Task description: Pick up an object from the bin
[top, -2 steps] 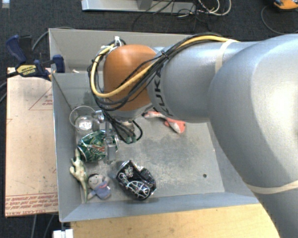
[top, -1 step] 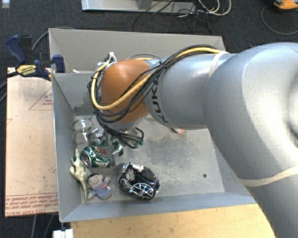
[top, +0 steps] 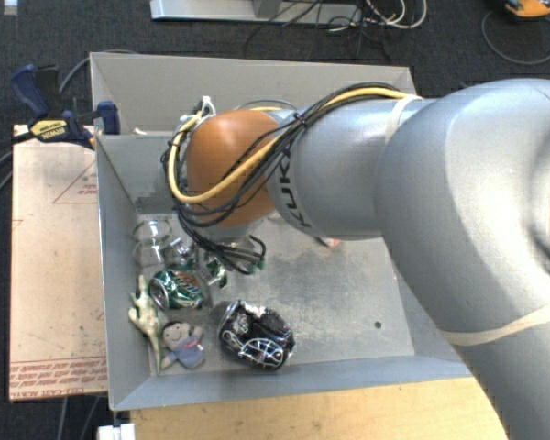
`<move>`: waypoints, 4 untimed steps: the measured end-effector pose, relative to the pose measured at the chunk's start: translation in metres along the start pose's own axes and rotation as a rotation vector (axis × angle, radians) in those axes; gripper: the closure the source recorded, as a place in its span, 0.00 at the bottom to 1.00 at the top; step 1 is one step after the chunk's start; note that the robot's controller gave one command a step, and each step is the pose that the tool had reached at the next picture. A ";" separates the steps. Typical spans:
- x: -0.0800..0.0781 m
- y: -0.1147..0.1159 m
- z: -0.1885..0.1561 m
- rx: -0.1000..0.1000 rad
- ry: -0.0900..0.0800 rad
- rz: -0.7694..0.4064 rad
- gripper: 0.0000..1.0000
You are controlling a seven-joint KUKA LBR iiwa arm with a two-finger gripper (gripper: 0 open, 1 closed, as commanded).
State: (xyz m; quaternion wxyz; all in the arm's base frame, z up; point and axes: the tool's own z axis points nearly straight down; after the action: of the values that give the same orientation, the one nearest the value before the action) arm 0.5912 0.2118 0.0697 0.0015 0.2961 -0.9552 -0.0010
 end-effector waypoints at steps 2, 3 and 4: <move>-0.002 0.004 0.000 0.003 -0.001 -0.045 1.00; 0.003 0.002 0.000 -0.001 -0.001 -0.074 1.00; -0.003 0.010 -0.001 0.009 -0.001 -0.176 1.00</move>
Offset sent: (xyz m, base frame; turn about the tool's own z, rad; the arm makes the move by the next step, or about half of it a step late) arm -0.0022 0.0059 0.0003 -0.0499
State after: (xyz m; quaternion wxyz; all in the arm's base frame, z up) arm 0.5879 0.2217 0.0703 -0.0007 0.3788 -0.9255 0.0029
